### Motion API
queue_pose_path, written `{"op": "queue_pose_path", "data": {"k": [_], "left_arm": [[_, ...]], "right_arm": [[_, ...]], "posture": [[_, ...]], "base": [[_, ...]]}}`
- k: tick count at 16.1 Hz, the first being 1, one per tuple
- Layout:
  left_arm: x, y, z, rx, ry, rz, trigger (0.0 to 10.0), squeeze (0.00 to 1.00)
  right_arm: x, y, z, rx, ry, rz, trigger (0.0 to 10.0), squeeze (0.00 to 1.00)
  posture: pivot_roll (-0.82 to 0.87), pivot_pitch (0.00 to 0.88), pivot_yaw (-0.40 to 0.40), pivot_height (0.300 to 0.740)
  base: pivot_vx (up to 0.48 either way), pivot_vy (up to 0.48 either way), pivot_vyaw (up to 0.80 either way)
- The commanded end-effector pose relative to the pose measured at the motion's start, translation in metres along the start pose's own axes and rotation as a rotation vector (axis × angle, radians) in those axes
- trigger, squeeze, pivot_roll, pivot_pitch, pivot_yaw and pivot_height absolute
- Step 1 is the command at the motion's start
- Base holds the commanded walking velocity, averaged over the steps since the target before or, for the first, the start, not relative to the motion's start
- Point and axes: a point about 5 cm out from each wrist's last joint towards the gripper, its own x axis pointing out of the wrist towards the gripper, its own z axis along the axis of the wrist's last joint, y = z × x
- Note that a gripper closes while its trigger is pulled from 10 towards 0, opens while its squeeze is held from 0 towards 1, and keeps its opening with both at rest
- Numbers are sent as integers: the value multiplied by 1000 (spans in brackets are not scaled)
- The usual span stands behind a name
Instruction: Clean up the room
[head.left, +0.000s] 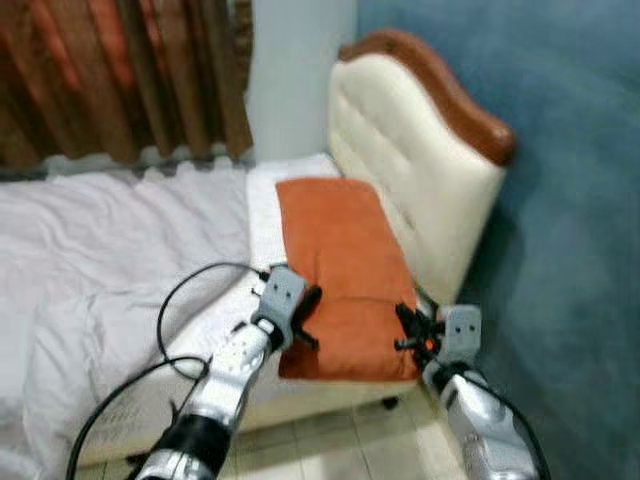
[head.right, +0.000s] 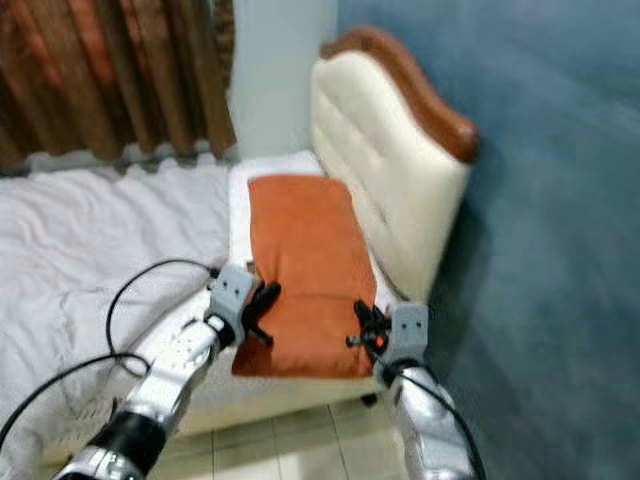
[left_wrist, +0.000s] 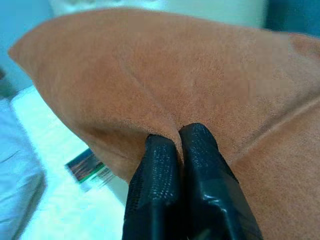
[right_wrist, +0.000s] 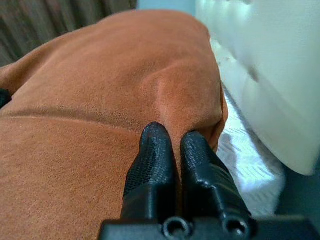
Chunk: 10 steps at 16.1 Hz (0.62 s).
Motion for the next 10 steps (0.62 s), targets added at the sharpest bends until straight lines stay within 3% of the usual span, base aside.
{"op": "queue_pose_path", "data": {"k": [1,10], "left_arm": [[-1,13,9,19,-34,44,10000,0],[0,11,8,14,-29,31,10000,0]], "right_arm": [[4,-5,13,-17,-57,-12,0,0],[3,-6,11,-13,-55,-18,0,0]], "posture": [[-57,0,-24,740],[-59,0,-21,740]], "base": [[439,0,0],[429,0,0]]}}
